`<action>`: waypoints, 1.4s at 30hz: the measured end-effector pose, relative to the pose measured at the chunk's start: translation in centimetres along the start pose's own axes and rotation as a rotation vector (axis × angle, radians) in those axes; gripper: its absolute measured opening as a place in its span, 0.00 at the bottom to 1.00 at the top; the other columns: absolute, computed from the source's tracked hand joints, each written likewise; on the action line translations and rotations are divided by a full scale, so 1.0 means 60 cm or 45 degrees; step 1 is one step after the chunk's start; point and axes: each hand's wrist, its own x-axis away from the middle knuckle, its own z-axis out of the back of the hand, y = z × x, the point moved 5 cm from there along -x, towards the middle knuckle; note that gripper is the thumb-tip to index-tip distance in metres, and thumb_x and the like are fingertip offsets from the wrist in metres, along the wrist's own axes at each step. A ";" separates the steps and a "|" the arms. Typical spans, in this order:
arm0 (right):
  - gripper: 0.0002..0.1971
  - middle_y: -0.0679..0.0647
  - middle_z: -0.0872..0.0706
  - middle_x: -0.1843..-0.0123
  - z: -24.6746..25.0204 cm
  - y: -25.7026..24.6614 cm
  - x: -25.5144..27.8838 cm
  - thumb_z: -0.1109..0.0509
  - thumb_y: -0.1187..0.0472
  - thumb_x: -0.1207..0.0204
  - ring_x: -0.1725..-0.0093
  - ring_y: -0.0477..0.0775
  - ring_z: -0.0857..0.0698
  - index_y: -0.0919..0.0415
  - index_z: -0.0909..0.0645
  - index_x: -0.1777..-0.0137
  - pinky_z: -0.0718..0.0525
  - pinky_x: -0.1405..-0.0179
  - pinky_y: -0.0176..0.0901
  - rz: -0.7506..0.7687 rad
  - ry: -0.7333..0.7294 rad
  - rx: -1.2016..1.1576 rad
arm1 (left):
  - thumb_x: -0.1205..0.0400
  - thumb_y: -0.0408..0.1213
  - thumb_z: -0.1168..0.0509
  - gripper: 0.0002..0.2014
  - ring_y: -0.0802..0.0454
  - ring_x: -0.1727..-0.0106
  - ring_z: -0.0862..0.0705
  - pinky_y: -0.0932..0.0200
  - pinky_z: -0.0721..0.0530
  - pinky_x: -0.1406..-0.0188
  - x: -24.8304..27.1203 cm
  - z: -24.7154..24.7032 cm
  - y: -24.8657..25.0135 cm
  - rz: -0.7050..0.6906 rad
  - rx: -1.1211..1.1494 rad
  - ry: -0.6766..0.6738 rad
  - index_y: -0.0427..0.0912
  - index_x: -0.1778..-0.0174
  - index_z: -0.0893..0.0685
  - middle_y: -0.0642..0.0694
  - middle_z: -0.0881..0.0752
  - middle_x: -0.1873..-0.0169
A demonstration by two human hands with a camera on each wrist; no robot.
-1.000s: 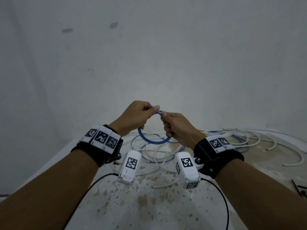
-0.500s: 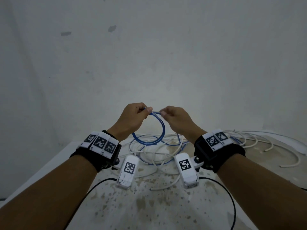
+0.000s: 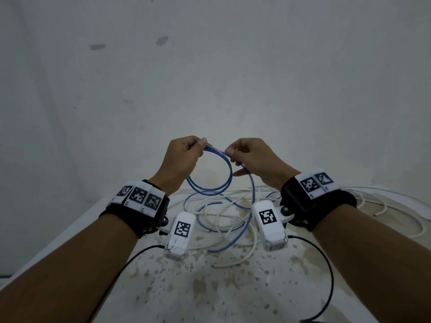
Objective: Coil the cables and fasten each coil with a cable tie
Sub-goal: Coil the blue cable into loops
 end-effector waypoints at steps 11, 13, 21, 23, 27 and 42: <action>0.17 0.62 0.13 0.66 -0.045 0.006 0.017 0.45 0.58 0.12 0.70 0.58 0.16 0.68 0.19 0.51 0.11 0.52 0.55 -0.331 -0.306 -0.727 | 0.13 0.38 0.38 0.14 0.55 0.75 0.34 0.64 0.33 0.75 0.002 0.000 0.028 -0.157 -0.119 -0.079 0.32 0.55 0.13 0.48 0.28 0.76; 0.22 0.53 0.26 0.75 -0.048 0.002 0.016 0.45 0.49 0.12 0.77 0.51 0.29 0.64 0.19 0.56 0.18 0.65 0.47 -0.323 -0.301 -0.577 | 0.13 0.38 0.38 0.14 0.55 0.75 0.34 0.64 0.33 0.75 0.005 -0.006 0.028 -0.170 -0.142 -0.100 0.31 0.55 0.14 0.48 0.28 0.76; 0.22 0.46 0.33 0.82 -0.023 0.016 -0.002 0.43 0.50 0.12 0.83 0.47 0.37 0.59 0.27 0.67 0.33 0.77 0.41 -0.183 0.286 -0.501 | 0.15 0.52 0.39 0.14 0.54 0.50 0.21 0.54 0.25 0.46 0.026 -0.019 0.008 -0.149 -0.625 0.026 0.46 0.42 0.19 0.50 0.21 0.51; 0.22 0.47 0.33 0.82 -0.007 0.023 -0.004 0.43 0.50 0.11 0.82 0.48 0.36 0.58 0.27 0.67 0.31 0.78 0.41 -0.163 0.472 -0.596 | 0.13 0.50 0.41 0.18 0.55 0.64 0.21 0.57 0.25 0.58 0.043 -0.029 0.018 -0.112 -0.633 -0.119 0.42 0.60 0.17 0.50 0.18 0.66; 0.22 0.47 0.35 0.82 0.000 0.028 -0.001 0.44 0.49 0.11 0.82 0.48 0.38 0.58 0.29 0.66 0.30 0.79 0.41 -0.224 0.621 -0.902 | 0.12 0.56 0.47 0.27 0.53 0.72 0.16 0.62 0.19 0.71 0.105 -0.084 -0.004 0.526 -0.439 -0.763 0.36 0.56 0.13 0.47 0.13 0.72; 0.20 0.48 0.36 0.79 -0.070 0.042 0.024 0.44 0.47 0.12 0.84 0.46 0.38 0.58 0.29 0.63 0.20 0.69 0.43 -0.422 0.493 -1.157 | 0.10 0.37 0.46 0.10 0.39 0.58 0.09 0.51 0.09 0.63 0.057 -0.044 -0.036 0.550 0.265 0.221 0.36 0.50 0.23 0.35 0.11 0.54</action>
